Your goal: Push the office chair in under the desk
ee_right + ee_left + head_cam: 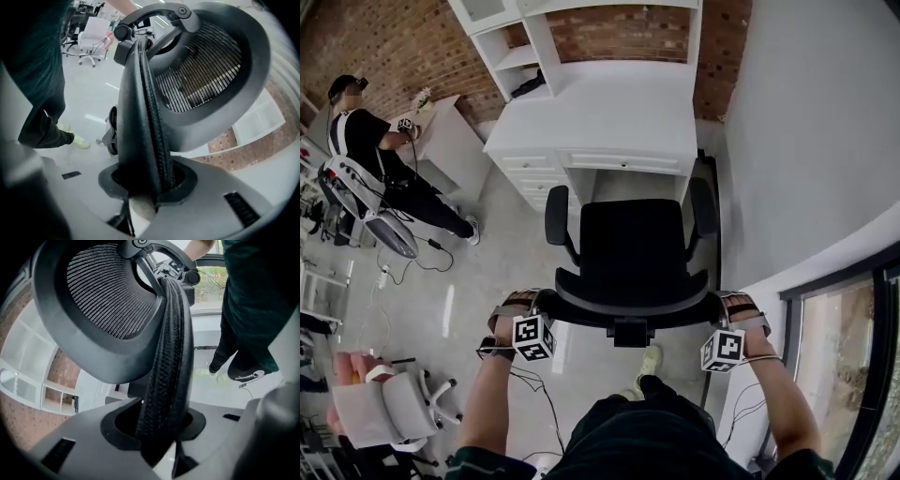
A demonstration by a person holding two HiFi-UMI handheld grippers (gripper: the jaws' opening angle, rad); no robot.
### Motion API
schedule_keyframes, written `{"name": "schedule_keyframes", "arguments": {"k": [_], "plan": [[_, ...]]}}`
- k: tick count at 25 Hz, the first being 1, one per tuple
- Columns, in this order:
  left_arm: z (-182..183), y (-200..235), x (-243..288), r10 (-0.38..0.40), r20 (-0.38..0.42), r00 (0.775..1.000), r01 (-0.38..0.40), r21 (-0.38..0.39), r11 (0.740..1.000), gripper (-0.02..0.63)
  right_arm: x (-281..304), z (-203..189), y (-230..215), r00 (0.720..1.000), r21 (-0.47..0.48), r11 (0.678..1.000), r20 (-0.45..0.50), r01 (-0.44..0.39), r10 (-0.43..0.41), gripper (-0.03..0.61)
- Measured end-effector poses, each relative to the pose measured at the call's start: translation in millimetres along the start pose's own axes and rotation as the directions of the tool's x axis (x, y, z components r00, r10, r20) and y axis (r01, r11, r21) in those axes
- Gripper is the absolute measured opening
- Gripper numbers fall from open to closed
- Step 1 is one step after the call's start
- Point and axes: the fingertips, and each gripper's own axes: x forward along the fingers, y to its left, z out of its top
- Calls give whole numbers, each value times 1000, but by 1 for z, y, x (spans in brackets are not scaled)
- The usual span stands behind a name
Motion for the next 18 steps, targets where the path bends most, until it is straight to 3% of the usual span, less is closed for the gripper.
{"name": "schedule_keyframes", "arguments": {"k": [18], "plan": [[-52, 87, 34, -31, 40, 999, 28, 85, 996, 140, 51, 47, -43, 998, 65, 998, -60, 6, -2, 93]]}}
